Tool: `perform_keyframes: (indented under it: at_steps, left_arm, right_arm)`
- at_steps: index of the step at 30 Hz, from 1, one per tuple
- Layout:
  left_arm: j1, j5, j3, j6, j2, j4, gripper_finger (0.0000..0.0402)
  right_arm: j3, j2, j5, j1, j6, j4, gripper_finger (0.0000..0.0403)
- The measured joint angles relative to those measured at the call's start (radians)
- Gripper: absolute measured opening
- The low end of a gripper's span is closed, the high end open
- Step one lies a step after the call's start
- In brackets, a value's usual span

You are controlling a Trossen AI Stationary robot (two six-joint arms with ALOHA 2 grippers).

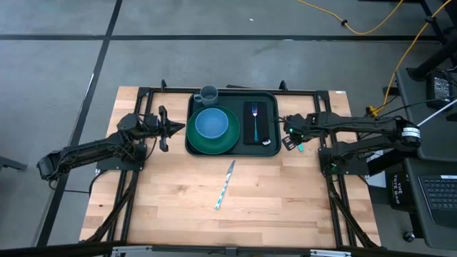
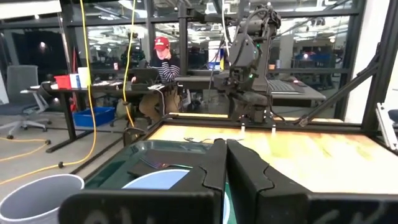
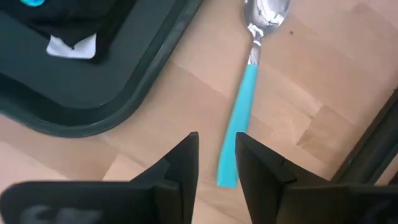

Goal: Set up tray
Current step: Put the blue spoon on top of the black napkin on the green tray

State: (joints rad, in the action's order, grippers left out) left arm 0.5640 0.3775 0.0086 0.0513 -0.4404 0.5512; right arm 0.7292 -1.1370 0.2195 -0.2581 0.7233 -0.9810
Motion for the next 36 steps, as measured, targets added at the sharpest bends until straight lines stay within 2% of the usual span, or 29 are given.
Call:
perform_keyframes:
  at_steps: [6,12,26,33,36]
  left_arm:
    - [0.0,0.001,0.0,0.069,0.0,0.006,0.0008]
    - [0.0,0.001,0.0,0.083,0.0,0.006,0.0008]
    - [0.0,0.002,0.0,0.085,0.0,0.006,0.0008]
    - [0.0,0.002,0.0,0.085,0.0,0.006,0.0009]
    - [0.0,0.002,0.0,0.085,0.0,-0.002,0.0008]
  right_arm:
    - [0.0,0.0,0.006,-0.008,0.002,0.007,0.0152]
    - [0.0,-0.004,0.031,-0.064,-0.014,0.027,0.0181]
    - [-0.001,-0.186,0.045,-0.159,-0.152,0.103,0.0185]
    - [-0.002,-0.236,-0.001,-0.198,-0.181,0.108,0.0185]
    - [-0.029,-0.239,-0.004,-0.204,-0.182,0.169,0.0185]
